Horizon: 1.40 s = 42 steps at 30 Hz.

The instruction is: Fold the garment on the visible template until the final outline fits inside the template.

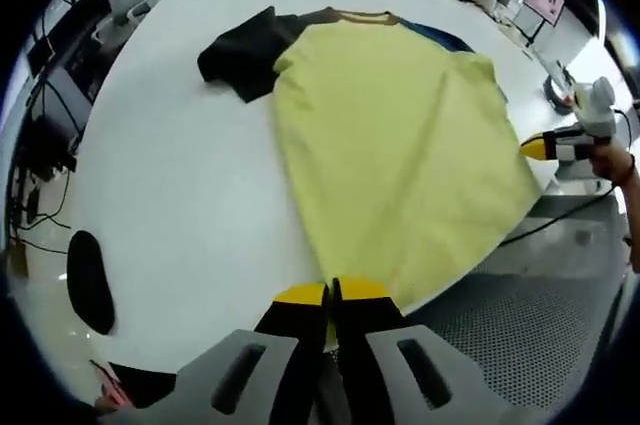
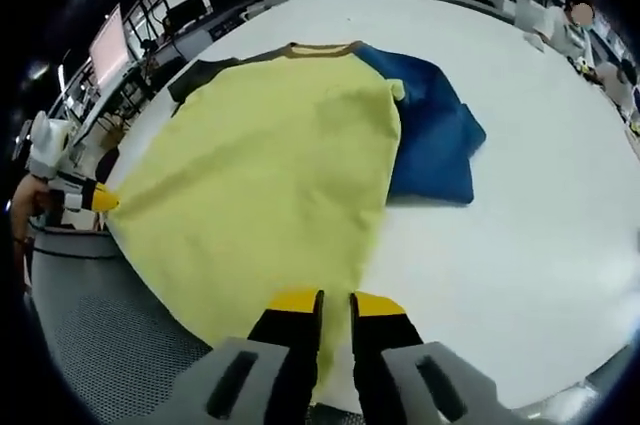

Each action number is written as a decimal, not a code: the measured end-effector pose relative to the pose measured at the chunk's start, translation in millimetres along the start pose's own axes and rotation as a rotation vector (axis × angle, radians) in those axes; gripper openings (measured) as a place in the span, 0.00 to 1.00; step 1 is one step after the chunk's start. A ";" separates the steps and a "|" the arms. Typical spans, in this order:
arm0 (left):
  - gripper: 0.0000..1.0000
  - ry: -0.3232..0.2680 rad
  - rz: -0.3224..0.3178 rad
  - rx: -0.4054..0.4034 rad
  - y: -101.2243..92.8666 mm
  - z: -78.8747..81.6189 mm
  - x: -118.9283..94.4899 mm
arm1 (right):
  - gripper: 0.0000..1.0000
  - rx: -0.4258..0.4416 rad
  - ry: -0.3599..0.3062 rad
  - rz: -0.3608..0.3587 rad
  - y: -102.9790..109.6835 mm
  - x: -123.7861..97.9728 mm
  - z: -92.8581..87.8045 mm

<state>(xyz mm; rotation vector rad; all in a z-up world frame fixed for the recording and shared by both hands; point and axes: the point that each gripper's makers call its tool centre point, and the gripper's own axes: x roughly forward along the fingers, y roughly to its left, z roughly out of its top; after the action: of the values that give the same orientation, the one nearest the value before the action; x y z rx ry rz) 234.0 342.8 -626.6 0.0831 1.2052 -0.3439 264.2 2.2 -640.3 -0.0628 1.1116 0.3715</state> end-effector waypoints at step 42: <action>0.36 -0.152 0.069 0.020 17.6 29.3 -10.7 | 0.47 -0.071 -0.108 0.048 9.1 -19.2 45.6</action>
<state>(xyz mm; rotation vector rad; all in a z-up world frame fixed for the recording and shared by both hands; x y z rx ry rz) 262.4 354.7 -608.2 0.1137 1.0456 -0.2966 293.2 16.4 -601.7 -0.0783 0.9944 0.4520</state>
